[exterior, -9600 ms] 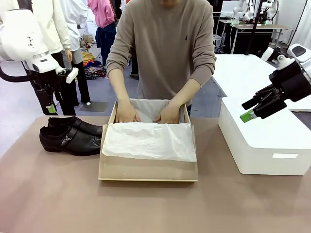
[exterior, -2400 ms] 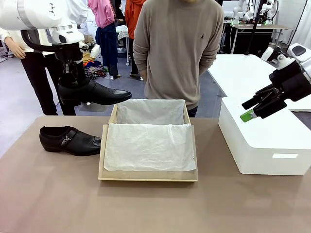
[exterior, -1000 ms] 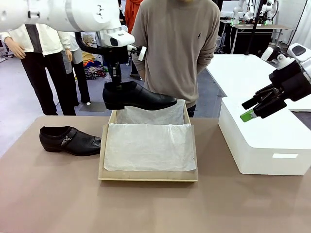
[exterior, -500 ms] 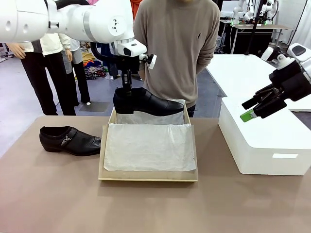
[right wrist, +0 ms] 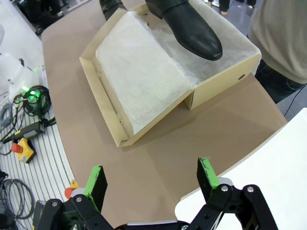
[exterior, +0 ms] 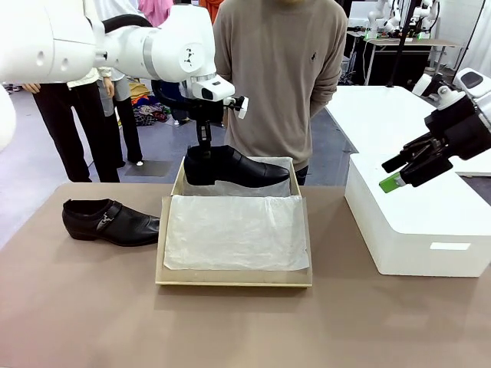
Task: Pack the shoes into the box.
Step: Place one shoe of the Shoes into the Shoes Box.
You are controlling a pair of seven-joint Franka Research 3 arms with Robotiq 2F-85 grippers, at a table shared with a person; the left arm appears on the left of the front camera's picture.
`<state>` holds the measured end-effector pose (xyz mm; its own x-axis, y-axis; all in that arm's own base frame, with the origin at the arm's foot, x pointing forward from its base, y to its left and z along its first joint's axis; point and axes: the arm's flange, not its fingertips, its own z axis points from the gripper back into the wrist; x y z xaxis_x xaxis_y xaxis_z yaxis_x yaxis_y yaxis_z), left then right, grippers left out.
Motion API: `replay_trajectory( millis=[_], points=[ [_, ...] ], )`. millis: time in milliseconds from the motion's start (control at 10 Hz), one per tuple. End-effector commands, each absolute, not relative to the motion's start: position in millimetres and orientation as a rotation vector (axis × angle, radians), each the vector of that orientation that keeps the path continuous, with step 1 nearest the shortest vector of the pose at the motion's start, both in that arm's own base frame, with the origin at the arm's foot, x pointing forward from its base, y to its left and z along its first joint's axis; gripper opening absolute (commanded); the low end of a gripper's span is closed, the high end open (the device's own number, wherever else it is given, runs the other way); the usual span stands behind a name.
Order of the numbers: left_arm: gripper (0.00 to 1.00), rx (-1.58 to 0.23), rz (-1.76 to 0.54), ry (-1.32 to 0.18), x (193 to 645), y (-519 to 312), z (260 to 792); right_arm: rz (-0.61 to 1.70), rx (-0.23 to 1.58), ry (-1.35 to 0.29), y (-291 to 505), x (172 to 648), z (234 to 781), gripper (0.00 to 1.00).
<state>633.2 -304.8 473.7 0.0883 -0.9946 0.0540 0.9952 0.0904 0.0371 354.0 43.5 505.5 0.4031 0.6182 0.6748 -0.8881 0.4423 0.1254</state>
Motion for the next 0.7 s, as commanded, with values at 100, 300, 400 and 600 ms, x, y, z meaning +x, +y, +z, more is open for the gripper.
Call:
replay_trajectory(
  millis=[100, 300, 400, 600],
  points=[
    [0.00, 0.028, -1.445, -0.087, 643.4, -311.4, 464.0, 1.025, 0.537, -0.626, 42.9, 356.9, 504.5, 1.00],
    [0.00, 0.034, -1.446, -0.076, 650.2, -310.0, 452.3, 1.025, 0.537, -0.626, 42.9, 356.9, 504.5, 1.00],
    [0.00, 0.030, -1.443, -0.074, 652.4, -310.1, 448.2, 1.025, 0.537, -0.626, 42.9, 356.9, 504.5, 1.00],
    [0.00, 0.043, -1.449, -0.068, 654.6, -311.3, 436.8, 1.025, 0.537, -0.626, 42.9, 356.9, 504.5, 1.00]
  ],
)
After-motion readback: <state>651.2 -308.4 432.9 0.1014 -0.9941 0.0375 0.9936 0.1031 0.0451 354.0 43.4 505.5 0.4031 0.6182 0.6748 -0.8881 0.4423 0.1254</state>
